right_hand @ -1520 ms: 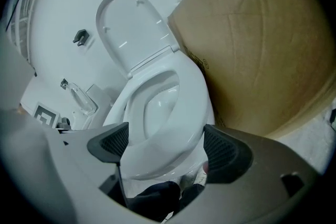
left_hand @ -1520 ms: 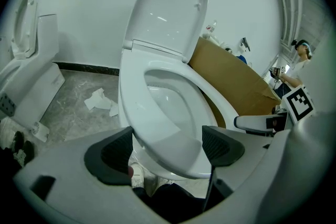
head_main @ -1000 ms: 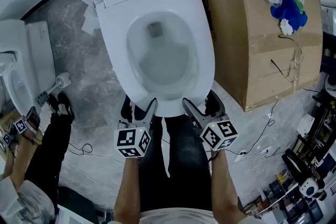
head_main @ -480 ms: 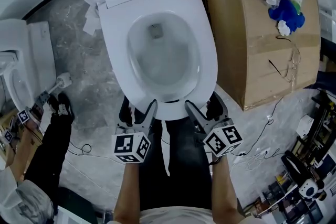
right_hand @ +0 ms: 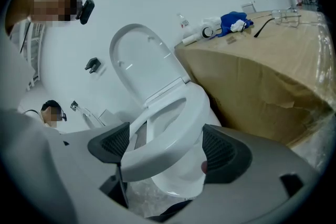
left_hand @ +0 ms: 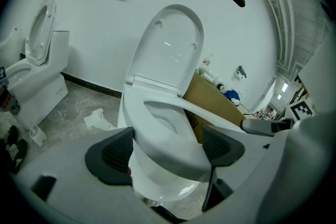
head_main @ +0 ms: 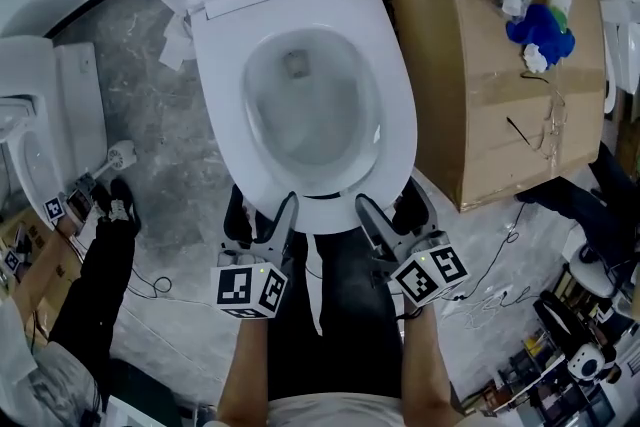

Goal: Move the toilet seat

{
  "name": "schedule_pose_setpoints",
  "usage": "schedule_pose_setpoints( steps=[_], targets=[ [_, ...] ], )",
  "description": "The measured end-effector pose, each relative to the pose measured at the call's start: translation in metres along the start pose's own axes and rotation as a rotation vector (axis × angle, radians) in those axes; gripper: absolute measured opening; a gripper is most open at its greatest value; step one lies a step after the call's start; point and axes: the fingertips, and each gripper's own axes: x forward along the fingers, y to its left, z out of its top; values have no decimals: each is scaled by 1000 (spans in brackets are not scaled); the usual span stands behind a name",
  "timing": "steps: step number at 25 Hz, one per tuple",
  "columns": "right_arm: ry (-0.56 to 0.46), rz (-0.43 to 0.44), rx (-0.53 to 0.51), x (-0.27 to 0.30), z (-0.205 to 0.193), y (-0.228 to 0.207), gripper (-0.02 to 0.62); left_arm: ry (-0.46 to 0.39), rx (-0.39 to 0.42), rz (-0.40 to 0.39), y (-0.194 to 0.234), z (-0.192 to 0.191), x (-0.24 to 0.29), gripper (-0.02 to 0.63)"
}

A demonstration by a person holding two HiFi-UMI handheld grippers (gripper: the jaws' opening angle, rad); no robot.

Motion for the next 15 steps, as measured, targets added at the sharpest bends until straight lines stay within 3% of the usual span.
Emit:
schedule_pose_setpoints(
  steps=[5,15],
  targets=[
    [-35,11,11,-3,11,7,442,-41,85,30,-6,17,-6,413],
    [-86,31,11,-7,31,20,439,-126,72,33,-13,45,-16,399]
  ],
)
